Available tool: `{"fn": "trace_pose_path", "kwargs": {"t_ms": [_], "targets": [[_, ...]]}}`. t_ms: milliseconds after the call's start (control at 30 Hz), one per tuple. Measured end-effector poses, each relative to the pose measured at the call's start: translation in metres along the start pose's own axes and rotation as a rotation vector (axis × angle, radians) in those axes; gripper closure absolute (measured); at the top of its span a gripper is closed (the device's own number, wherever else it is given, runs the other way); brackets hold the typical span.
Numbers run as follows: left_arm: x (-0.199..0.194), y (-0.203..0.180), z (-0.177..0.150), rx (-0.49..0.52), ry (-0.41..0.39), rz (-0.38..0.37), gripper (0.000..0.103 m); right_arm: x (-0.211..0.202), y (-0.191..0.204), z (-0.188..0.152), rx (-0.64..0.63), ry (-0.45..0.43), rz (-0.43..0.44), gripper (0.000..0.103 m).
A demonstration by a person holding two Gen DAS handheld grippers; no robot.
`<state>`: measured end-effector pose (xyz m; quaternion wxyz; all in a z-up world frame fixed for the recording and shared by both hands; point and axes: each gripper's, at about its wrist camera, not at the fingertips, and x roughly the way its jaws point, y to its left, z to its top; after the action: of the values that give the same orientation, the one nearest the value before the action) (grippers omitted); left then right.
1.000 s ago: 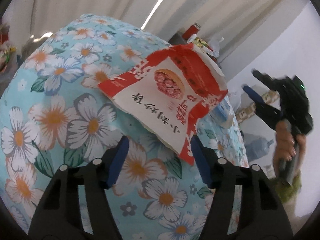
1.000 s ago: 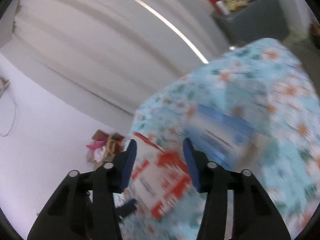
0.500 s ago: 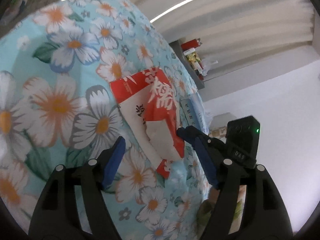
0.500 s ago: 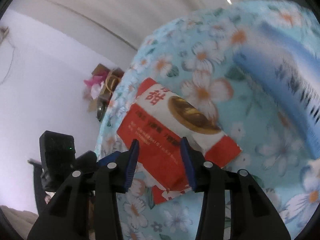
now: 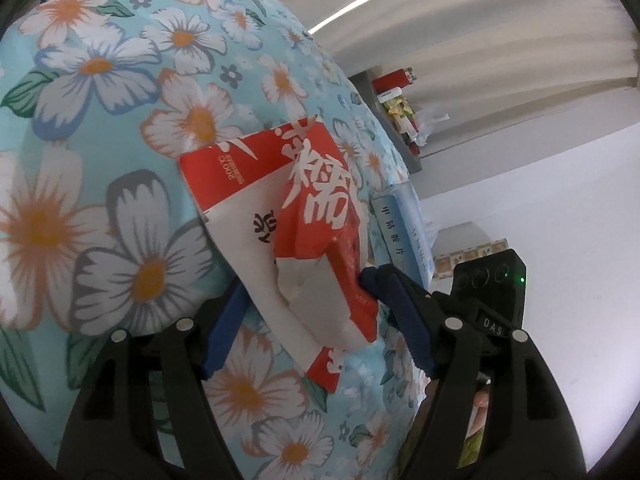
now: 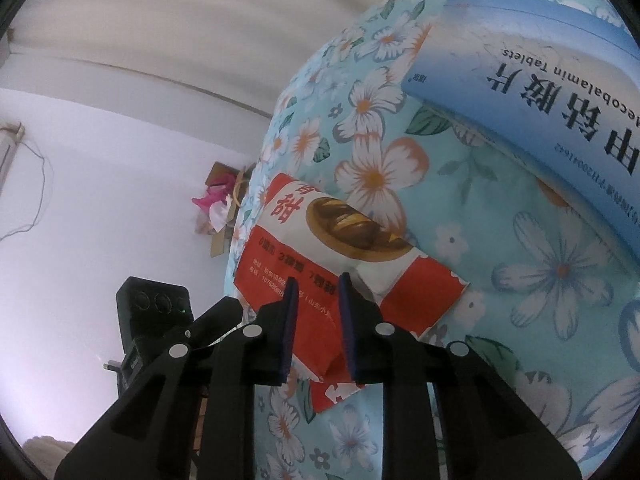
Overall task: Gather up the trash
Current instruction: 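Grasp the red-and-white snack bag with the left tool while the right tool grasps the medicine box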
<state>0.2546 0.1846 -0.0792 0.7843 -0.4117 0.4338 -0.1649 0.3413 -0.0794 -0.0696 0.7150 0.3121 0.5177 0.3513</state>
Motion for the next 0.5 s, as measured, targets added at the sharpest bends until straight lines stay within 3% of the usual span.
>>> {"fn": "trace_pose_path", "kwargs": {"t_ms": [267, 333, 400, 500], "targets": [[0.015, -0.009, -0.007, -0.018, 0.027, -0.072, 0.047, -0.01, -0.005, -0.008, 0.02, -0.031, 0.031, 0.084], [0.018, -0.012, -0.008, -0.004, 0.017, -0.054, 0.05, -0.014, -0.007, -0.01, 0.025, -0.038, 0.041, 0.084], [0.026, -0.013, -0.006, -0.008, 0.02, 0.005, 0.063, -0.017, -0.009, -0.013, 0.031, -0.042, 0.048, 0.084], [0.035, -0.013, -0.003, -0.01, 0.017, 0.053, 0.064, -0.025, -0.012, -0.018, 0.042, -0.05, 0.047, 0.084]]}}
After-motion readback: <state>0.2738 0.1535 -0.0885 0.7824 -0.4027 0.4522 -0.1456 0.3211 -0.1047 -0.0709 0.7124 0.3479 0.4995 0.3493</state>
